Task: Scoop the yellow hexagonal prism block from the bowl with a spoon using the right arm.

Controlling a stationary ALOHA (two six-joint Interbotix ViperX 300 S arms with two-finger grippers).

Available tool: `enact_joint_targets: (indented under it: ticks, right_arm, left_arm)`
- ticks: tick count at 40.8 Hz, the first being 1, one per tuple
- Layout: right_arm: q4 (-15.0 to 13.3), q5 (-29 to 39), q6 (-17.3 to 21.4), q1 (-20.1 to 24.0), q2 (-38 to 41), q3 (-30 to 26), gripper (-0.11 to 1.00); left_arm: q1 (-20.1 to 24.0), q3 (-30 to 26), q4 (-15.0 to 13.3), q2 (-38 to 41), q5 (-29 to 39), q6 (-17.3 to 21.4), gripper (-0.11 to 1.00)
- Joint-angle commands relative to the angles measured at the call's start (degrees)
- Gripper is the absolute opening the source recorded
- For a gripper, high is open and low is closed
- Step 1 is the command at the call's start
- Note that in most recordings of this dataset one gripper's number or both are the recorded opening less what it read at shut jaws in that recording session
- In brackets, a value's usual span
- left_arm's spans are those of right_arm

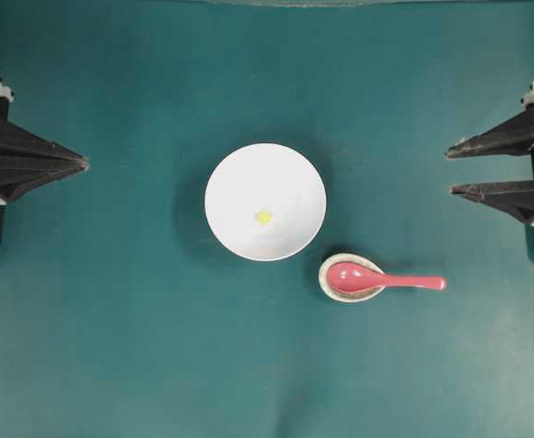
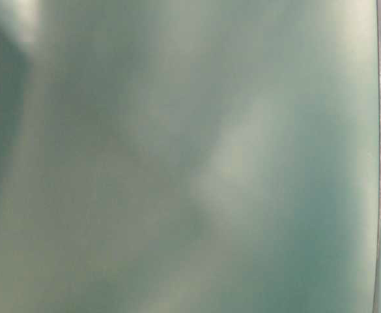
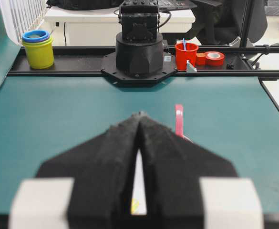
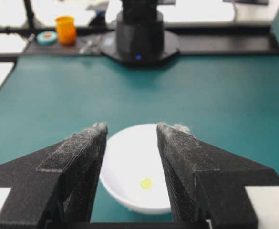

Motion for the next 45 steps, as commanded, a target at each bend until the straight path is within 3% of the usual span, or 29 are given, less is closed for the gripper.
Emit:
enact_joint_targets:
  ticks: [1, 13, 28, 38, 45]
  right_arm:
    - [0.26, -0.53, 0.00, 0.00, 1.41, -1.41, 0.52]
    - [0.79, -4.83, 0.18, 0.70, 8.09, -0.26, 0.52]
    - [1.32, -16.00, 0.53, 1.85, 18.63, 1.23, 0.52]
    - [4.57, -27.07, 0.79, 5.01, 26.37, 4.57, 0.52]
    - [8.96, -36.30, 0.79, 9.23, 32.61, 6.59, 0.52]
  left_arm:
    - [0.09, -1.41, 0.26, -0.18, -0.53, 0.00, -0.01]
    - [0.09, -1.67, 0.26, -1.67, 0.26, 0.09, -0.01]
    - [0.09, -1.76, 0.26, -2.37, 1.05, 0.18, -0.01]
    - [0.09, -1.76, 0.26, -2.46, 2.02, 0.18, -0.01]
    - [0.09, -1.85, 0.26, -2.64, 2.20, 0.18, -0.01]
